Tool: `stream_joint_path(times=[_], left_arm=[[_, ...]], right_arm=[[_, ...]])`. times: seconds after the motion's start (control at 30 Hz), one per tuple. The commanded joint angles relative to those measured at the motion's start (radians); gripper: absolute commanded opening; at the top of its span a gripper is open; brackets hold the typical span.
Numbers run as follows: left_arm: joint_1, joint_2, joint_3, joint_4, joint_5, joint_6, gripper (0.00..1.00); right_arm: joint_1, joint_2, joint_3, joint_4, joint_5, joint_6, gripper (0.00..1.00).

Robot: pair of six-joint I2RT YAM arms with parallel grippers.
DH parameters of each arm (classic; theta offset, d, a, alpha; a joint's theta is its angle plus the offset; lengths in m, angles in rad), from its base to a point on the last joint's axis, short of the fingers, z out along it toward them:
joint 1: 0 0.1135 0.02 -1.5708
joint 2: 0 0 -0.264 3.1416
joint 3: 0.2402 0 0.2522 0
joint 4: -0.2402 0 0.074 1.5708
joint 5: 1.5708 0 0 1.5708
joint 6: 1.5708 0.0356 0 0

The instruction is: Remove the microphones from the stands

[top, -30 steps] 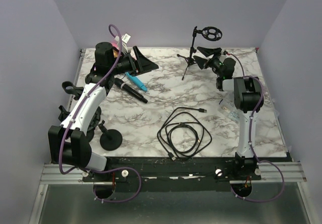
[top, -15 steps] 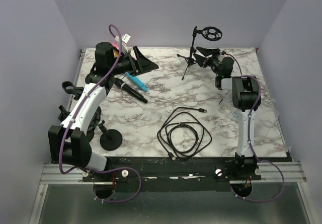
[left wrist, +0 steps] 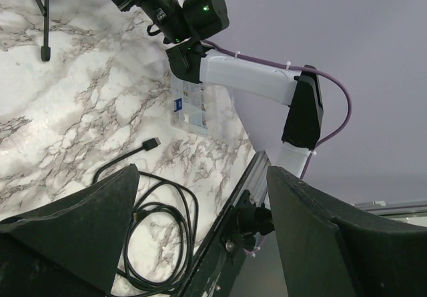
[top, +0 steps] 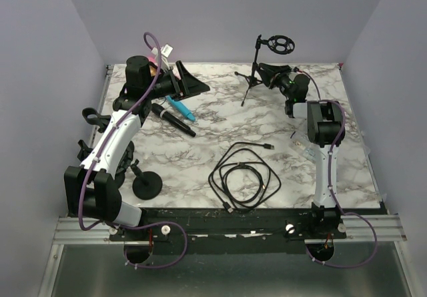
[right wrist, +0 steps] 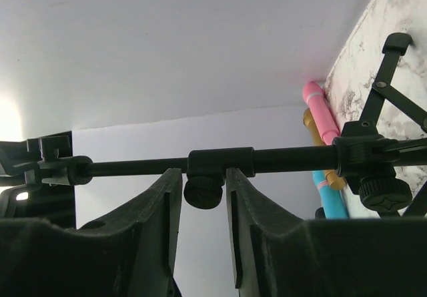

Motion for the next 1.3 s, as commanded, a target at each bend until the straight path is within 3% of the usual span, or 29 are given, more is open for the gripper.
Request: stream_joint_path(times=[0.0,0.17,0.33,0.4,0.47,0.5,0.63,1.0,1.27], left_arm=[[0.007,0.005,0.003,0.025,0.024,-0.001,0.79],[0.008,0.006,0.001,0.025,0.022,0.001,0.79],[0.008,0.006,0.001,0.029,0.023,-0.002,0.79],[0.008,0.006,0.001,0.028,0.023,-0.002,0.79],[0.008,0.008,0.000,0.029,0.023,-0.002,0.79],[0.008,0.007,0.001,0.029,0.023,-0.002,0.79],[0.008,0.009,0.001,0.029,0.024,-0.002,0.79],[0.009,0.009,0.002,0.029,0.025,-0.003,0.79],[0.008,0.008,0.000,0.031,0.024,-0.005,0.79]], right_arm=[[0.000,0.019,0.030,-0.055,0.004,-0.049,0.34],[0.000,-0.002,0.008,-0.072,-0.024,-0.118,0.15],[0.000,-0.006,-0.006,-0.038,-0.055,-0.130,0.06],[0.000,-0.008,-0.008,-0.020,-0.063,-0.125,0.14],[0.000,-0.017,-0.007,-0.033,-0.066,-0.141,0.34],[0.000,-0.021,0.000,-0.049,-0.069,-0.155,0.39],[0.000,-0.033,0.025,-0.103,-0.082,-0.203,0.46],[0.000,-0.051,-0.001,-0.121,-0.080,-0.255,0.22],[0.005,-0.116,-0.007,-0.252,-0.057,-0.483,0.01]])
